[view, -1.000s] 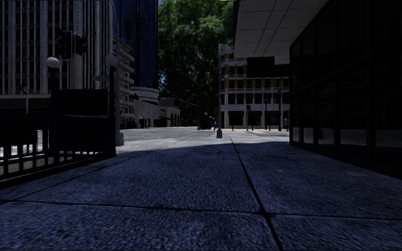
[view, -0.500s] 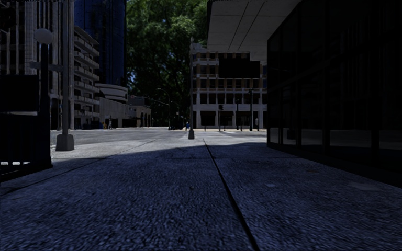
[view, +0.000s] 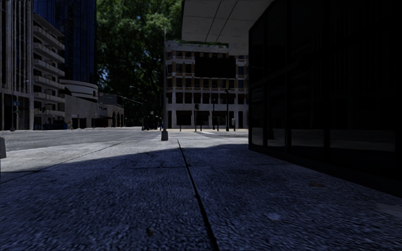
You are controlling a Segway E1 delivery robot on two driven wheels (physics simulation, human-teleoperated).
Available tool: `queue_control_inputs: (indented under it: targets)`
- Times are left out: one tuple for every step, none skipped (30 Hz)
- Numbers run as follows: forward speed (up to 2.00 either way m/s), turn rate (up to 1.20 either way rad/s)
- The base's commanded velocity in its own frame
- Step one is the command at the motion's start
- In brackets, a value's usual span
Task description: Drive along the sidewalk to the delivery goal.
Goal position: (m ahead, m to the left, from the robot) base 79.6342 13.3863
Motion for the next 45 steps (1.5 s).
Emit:
queue_control_inputs:
  targets:
    - [2.00,0.00]
    - [2.00,0.00]
    - [2.00,0.00]
    - [2.00,0.00]
    - [2.00,0.00]
    - [2.00,0.00]
    - [2.00,0.00]
    - [2.00,0.00]
    - [2.00,0.00]
    - [2.00,0.00]
    - [2.00,0.00]
    - [2.00,0.00]
    - [2.00,0.00]
    - [2.00,0.00]
    - [2.00,0.00]
    - [2.00,0.00]
    - [2.00,0.00]
    - [2.00,0.00]
    - [2.00,0.00]
    - [2.00,0.00]
    - [2.00,0.00]
    - [2.00,0.00]
    - [2.00,0.00]
    - [2.00,0.00]
    - [2.00,0.00]
    - [2.00,0.00]
    - [2.00,0.00]
    - [2.00,0.00]
    - [2.00,0.00]
    - [2.00,0.00]
    - [2.00,0.00]
    - [2.00,0.00]
    - [2.00,0.00]
    - [2.00,0.00]
    - [2.00,0.00]
    - [2.00,0.00]
    - [2.00,0.00]
    - [2.00,0.00]
    - [2.00,0.00]
    - [2.00,0.00]
    - [2.00,0.00]
    - [2.00,0.00]
    - [2.00,0.00]
    - [2.00,0.00]
    - [2.00,0.00]
